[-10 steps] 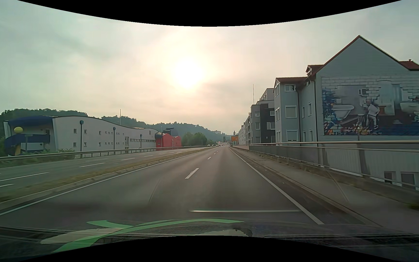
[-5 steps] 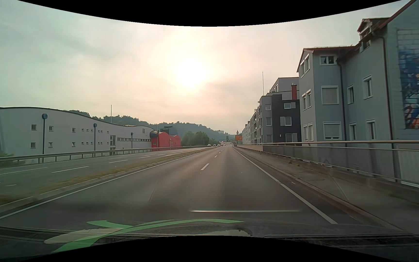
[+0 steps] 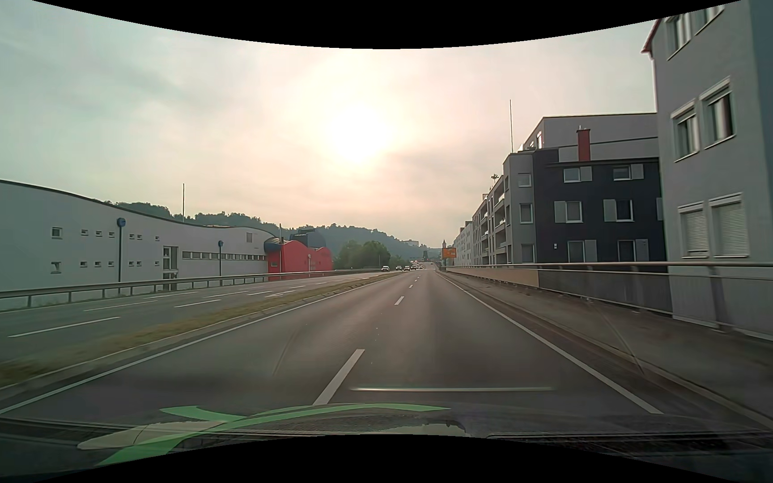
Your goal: Follow the waypoints while adhering to traffic rules and regulations
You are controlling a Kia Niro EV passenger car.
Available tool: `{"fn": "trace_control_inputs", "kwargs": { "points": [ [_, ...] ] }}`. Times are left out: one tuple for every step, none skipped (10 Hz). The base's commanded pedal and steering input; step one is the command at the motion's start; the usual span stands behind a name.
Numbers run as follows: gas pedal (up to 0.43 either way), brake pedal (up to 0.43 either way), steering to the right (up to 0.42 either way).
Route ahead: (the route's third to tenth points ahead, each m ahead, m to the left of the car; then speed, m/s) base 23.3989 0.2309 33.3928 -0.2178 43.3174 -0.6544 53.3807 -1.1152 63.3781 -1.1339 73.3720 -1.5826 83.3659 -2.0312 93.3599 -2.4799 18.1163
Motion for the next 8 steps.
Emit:
{"fn": "trace_control_inputs", "kwargs": {
  "points": [
    [0.150, 0.000, -0.009],
    [0.150, 0.000, -0.006],
    [0.150, 0.000, -0.006],
    [0.150, 0.000, -0.005],
    [0.150, 0.000, -0.004],
    [0.150, 0.000, -0.004],
    [0.150, 0.000, -0.004],
    [0.150, 0.000, -0.004]
  ]
}}
